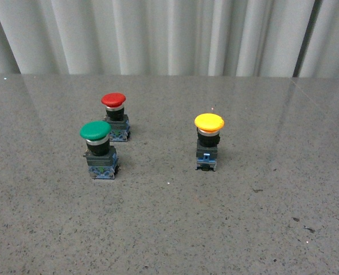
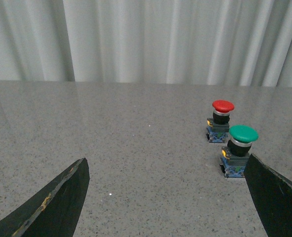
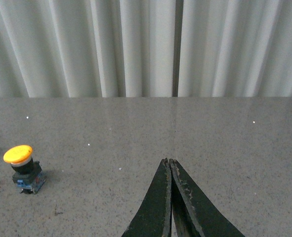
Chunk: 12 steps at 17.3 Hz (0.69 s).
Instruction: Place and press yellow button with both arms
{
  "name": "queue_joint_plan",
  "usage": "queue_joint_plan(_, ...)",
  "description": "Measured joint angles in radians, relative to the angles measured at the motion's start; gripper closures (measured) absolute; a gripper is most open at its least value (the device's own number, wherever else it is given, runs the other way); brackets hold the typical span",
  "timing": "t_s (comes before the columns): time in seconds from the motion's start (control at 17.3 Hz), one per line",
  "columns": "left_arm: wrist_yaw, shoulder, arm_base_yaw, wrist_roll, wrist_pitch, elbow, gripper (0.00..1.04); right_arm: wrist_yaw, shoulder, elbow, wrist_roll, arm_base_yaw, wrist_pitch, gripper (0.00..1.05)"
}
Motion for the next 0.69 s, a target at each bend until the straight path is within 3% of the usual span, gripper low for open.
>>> queue_joint_plan(0.12, 0.0, 0.0, 0.0, 0.0, 0.0, 0.0, 0.07, -0.073, -0.048, -0.04, 0.0, -0.059, -0.024, 1.03)
queue_joint_plan(0.17, 0.0, 0.0, 0.0, 0.0, 0.0, 0.0, 0.07, -0.137, -0.074, -0.052, -0.001, -0.139, -0.028, 1.03)
queue_joint_plan(0.23, -0.001, 0.0, 0.0, 0.0, 0.0, 0.0, 0.07, -0.135, -0.094, -0.063, -0.001, -0.154, -0.032, 1.03)
queue_joint_plan(0.64, 0.0, 0.0, 0.0, 0.0, 0.0, 0.0, 0.07, -0.149, -0.198, -0.114, -0.001, -0.147, -0.091, 1.03)
queue_joint_plan(0.69, 0.0, 0.0, 0.0, 0.0, 0.0, 0.0, 0.07, -0.149, -0.258, -0.126, -0.001, -0.147, -0.162, 1.03)
